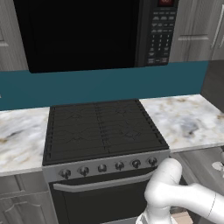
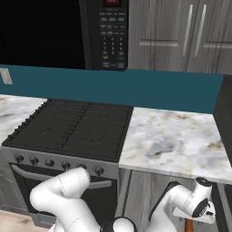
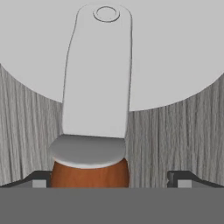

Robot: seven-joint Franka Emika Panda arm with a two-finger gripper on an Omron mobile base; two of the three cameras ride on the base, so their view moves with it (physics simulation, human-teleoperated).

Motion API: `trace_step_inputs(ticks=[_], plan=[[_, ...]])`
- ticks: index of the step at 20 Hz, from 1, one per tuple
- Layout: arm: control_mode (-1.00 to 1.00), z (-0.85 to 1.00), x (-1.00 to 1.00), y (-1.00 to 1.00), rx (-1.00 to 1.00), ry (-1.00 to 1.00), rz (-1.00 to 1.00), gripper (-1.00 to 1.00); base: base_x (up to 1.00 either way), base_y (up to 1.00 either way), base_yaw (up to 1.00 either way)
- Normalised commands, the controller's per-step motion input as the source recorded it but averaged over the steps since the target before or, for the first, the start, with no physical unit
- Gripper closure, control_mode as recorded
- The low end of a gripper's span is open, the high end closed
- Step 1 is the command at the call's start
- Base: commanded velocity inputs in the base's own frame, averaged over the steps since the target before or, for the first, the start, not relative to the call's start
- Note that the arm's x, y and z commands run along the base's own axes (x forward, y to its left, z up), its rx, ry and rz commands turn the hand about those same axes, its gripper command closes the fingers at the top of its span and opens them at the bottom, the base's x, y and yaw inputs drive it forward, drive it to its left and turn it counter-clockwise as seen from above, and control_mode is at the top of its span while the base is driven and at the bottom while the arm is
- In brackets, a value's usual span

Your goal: Take the pizza cutter from the drawer on the right and place it on the dining counter for cutting.

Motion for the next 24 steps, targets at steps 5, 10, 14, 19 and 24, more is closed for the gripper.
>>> trace_step_inputs(ticks=[5, 10, 14, 19, 24], plan=[[-1.0, 0.0, 0.0, 0.0, 0.0, 0.0, 0.0, 1.0, 0.0, 0.0, 0.0], [-1.0, 0.0, 0.0, 0.0, 0.0, 0.0, 0.0, 1.0, 0.0, 0.0, 0.0], [-1.0, 0.0, 0.0, 0.0, 0.0, 0.0, 0.0, 1.0, 0.0, 0.0, 0.0], [-1.0, 0.0, 0.0, 0.0, 0.0, 0.0, 0.0, 1.0, 0.0, 0.0, 0.0], [-1.0, 0.1, -0.25, -0.02, 0.0, 0.0, -0.04, 1.0, 0.0, 0.0, 0.0]])
